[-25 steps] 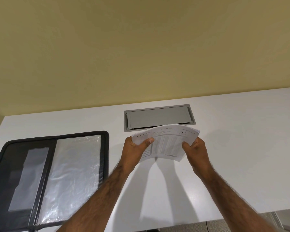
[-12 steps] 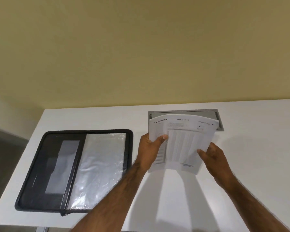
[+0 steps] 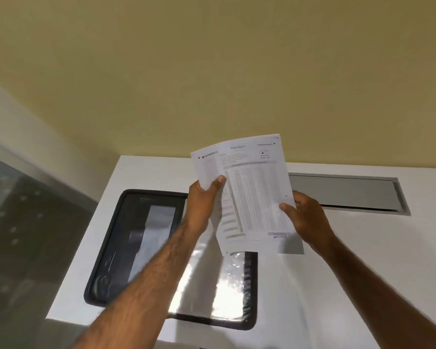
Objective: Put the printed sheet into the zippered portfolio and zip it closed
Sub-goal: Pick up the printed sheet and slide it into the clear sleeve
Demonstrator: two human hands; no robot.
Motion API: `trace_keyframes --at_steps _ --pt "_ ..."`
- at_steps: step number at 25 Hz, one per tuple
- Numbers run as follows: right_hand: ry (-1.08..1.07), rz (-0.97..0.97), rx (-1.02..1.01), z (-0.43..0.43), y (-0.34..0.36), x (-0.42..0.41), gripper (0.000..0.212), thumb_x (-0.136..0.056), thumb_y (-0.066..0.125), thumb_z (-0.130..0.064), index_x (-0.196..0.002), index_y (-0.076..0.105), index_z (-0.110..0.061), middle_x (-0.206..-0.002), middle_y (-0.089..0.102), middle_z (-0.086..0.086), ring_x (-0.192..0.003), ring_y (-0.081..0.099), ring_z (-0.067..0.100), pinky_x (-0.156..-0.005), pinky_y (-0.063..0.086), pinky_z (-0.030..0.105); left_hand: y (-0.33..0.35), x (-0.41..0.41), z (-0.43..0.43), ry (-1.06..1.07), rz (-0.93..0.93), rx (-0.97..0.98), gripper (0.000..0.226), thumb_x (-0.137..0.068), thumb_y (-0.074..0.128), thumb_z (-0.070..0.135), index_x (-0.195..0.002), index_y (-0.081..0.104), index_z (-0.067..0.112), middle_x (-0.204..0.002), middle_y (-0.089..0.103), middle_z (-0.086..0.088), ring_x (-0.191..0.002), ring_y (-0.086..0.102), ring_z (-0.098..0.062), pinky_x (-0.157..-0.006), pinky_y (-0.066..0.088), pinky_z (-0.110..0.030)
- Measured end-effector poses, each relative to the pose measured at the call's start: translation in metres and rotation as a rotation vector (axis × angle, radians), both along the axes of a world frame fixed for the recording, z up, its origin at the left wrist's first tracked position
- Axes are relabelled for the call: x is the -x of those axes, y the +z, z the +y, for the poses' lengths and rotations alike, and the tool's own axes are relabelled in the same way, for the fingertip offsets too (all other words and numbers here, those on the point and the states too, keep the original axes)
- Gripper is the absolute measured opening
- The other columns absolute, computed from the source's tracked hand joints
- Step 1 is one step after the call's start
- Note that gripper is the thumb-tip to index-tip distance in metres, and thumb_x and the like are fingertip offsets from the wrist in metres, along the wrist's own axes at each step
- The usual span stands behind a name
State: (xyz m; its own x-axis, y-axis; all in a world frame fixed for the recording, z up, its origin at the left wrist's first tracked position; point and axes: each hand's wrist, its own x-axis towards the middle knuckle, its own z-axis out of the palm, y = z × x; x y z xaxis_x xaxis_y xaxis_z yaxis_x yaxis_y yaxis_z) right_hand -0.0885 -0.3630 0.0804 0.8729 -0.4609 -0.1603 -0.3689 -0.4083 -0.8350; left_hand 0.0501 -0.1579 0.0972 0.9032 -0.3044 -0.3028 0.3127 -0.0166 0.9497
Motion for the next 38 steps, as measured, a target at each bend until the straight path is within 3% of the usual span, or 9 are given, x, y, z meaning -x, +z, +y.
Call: trace_keyframes --at_steps 5,11,14,18,24,27,31,35,38 --pt "-0.134 -0.022 0.102 0.02 0.007 -0.061 0.007 -0.091 0.06 -0.015 -0.089 0.066 -0.011 -0.083 0.066 0.006 -0.077 0.06 0.028 -0.063 0.043 0.031 -0.065 -0.059 0.054 0.006 -0.114 -0.33 0.031 -0.102 0.05 0.04 -0.111 0.066 0.014 -0.106 0.071 0.001 -0.098 0.069 -0.021 -0.092 0.055 -0.042" --pt "-0.146 -0.055 0.19 0.014 0.009 -0.107 0.015 -0.09 0.058 -0.014 -0.1 0.069 -0.012 -0.089 0.067 0.004 -0.077 0.059 0.021 -0.06 0.042 0.024 -0.14 -0.067 0.081 -0.664 -0.654 -1.043 0.049 -0.094 0.054 0.032 -0.143 0.047 0.024 -0.157 0.039 -0.001 -0.141 0.04 -0.026 -0.113 0.037 -0.042" --pt "-0.116 -0.047 0.214 0.009 0.006 -0.118 0.01 -0.09 0.058 -0.015 -0.094 0.066 -0.013 -0.084 0.065 0.004 -0.069 0.055 0.015 -0.059 0.041 0.025 -0.159 -0.066 0.077 -0.762 -0.676 -1.184 0.068 -0.098 0.05 0.041 -0.157 0.022 0.022 -0.167 0.012 -0.002 -0.153 0.012 -0.029 -0.122 0.019 -0.048" --pt "-0.088 -0.041 0.203 0.007 -0.005 -0.123 0.007 -0.09 0.058 -0.014 -0.089 0.064 -0.01 -0.082 0.064 0.007 -0.072 0.055 0.021 -0.059 0.039 0.029 -0.176 -0.063 0.085 -0.819 -0.601 -1.229 0.076 -0.1 0.044 0.049 -0.16 0.006 0.024 -0.168 -0.004 0.002 -0.155 -0.002 -0.028 -0.123 0.007 -0.05" --pt "-0.069 -0.034 0.171 0.007 -0.021 -0.125 0.01 -0.092 0.058 -0.013 -0.095 0.066 -0.008 -0.089 0.068 0.01 -0.08 0.062 0.029 -0.063 0.044 0.031 -0.178 -0.052 0.097 -0.849 -0.622 -1.228 0.076 -0.1 0.042 0.052 -0.16 0.005 0.024 -0.168 -0.004 0.003 -0.155 -0.001 -0.026 -0.124 0.006 -0.049" --pt "-0.053 -0.038 0.18 0.008 -0.023 -0.128 0.014 -0.093 0.057 -0.013 -0.102 0.067 -0.008 -0.093 0.069 0.009 -0.082 0.062 0.026 -0.063 0.045 0.028 -0.172 -0.049 0.095 -0.768 -0.677 -1.223 0.059 -0.1 0.044 0.047 -0.152 0.029 0.024 -0.165 0.019 -0.001 -0.15 0.021 -0.03 -0.12 0.023 -0.05" --pt "-0.062 -0.065 0.174 0.008 -0.022 -0.135 0.011 -0.093 0.056 -0.014 -0.098 0.066 -0.013 -0.088 0.065 0.005 -0.075 0.058 0.019 -0.058 0.042 0.024 -0.164 -0.068 0.074 -0.607 -0.718 -1.201 0.022 -0.096 0.049 0.03 -0.11 0.064 0.024 -0.122 0.055 -0.002 -0.107 0.054 -0.027 -0.089 0.048 -0.042" --pt "-0.057 -0.071 0.13 0.008 -0.016 -0.148 0.011 -0.094 0.053 -0.016 -0.098 0.063 -0.021 -0.081 0.06 -0.005 -0.067 0.055 0.004 -0.048 0.038 0.007 -0.159 -0.08 0.063 -0.649 -0.714 -1.186 0.02 -0.095 0.051 0.026 -0.095 0.069 0.019 -0.1 0.061 -0.002 -0.093 0.056 -0.025 -0.08 0.052 -0.041" --pt "-0.023 -0.093 0.13 0.009 -0.012 -0.161 0.016 -0.091 0.053 -0.014 -0.1 0.066 -0.018 -0.085 0.063 -0.004 -0.068 0.056 0.001 -0.052 0.039 0.01 -0.153 -0.079 0.067 -0.641 -0.638 -1.11 0.009 -0.091 0.053 0.022 -0.089 0.062 0.021 -0.089 0.064 0.0 -0.092 0.054 -0.023 -0.08 0.051 -0.041"
